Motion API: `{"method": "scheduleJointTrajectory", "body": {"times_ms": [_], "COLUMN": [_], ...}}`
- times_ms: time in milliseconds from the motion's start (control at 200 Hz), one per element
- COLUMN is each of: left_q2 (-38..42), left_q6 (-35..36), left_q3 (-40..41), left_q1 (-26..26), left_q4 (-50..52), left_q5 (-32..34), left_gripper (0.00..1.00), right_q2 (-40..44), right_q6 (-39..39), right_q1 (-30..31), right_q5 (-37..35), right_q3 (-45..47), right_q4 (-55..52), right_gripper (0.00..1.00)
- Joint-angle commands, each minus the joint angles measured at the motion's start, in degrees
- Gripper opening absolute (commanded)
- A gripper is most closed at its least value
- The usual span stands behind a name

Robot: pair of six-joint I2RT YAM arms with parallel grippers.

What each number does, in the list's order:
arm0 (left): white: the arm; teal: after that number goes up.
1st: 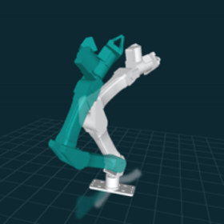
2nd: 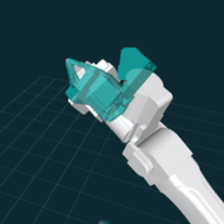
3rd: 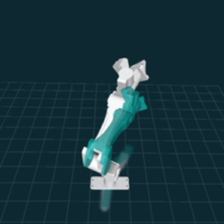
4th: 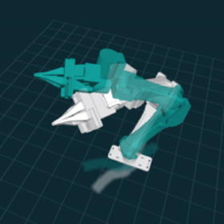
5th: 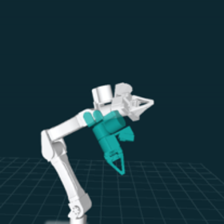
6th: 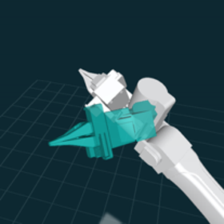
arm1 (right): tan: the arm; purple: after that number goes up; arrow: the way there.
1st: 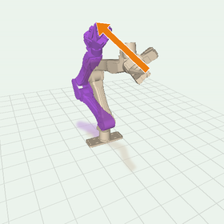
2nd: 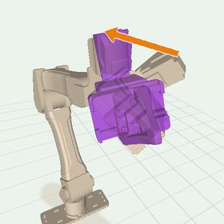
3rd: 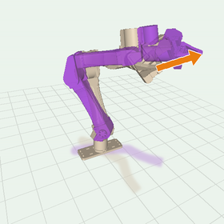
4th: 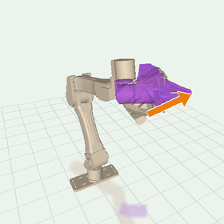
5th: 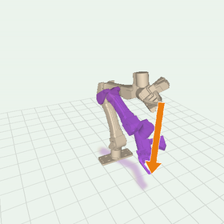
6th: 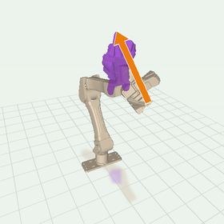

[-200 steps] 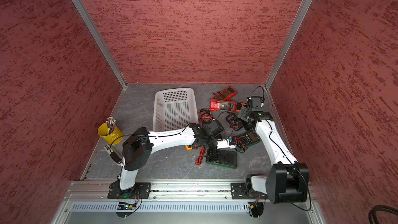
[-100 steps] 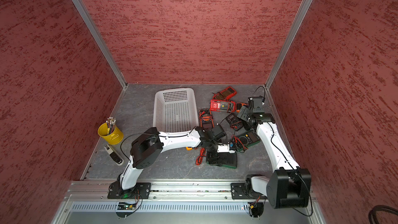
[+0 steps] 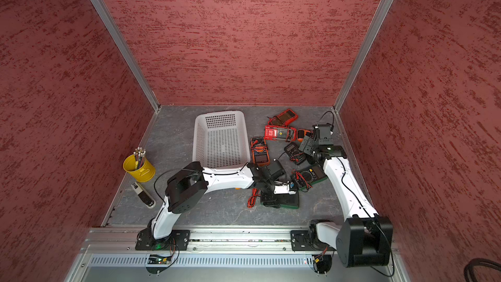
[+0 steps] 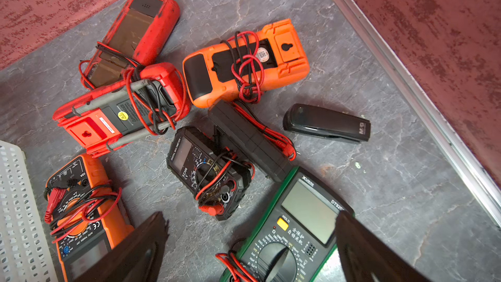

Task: Put the multimeter into the basket
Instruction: Pick up the multimeter from the center of the board, then place the multimeter in the basket.

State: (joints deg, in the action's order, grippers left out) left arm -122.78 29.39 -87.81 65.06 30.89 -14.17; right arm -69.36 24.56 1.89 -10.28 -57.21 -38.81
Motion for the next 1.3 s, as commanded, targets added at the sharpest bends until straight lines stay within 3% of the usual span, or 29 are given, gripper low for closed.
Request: {"method": "scheduleJointTrajectory", "body": {"times_ms": [0, 60, 506, 686, 997, 1292], "left_q2": [0.35, 1.42, 18.03, 24.28, 33.05, 30.25], "left_q6": [1.28, 1.19, 0.02, -0.91, 2.44, 6.83], "left_q3": [1.29, 0.65, -0.7, -0.11, 3.61, 4.27], "left_q1": [-0.11, -0.26, -2.03, -5.54, -23.44, -39.48], "left_q4": [-1.29, -0.93, -2.76, -1.69, -1.62, -4.53], "left_q5": [4.01, 4.48, 3.94, 5.99, 6.01, -0.22], "left_gripper": [0.11, 0.0, 0.0, 0.0, 0.0, 0.0], "right_q2": [1.42, 1.64, 3.24, 4.5, 4.68, 5.12], "right_q6": [0.27, 0.39, -0.08, -0.25, 3.38, 6.81], "right_q1": [0.31, 0.29, 0.34, 0.27, 0.39, 1.56], "right_q5": [-1.05, -1.27, -1.07, -0.56, 1.74, 0.29], "right_q3": [0.17, 0.0, -6.81, -10.73, -11.02, -9.32], "right_q4": [0.66, 0.79, -1.77, -2.15, -1.0, -2.32], "right_gripper": [0.99, 0.99, 0.99, 0.99, 0.99, 0.99]}}
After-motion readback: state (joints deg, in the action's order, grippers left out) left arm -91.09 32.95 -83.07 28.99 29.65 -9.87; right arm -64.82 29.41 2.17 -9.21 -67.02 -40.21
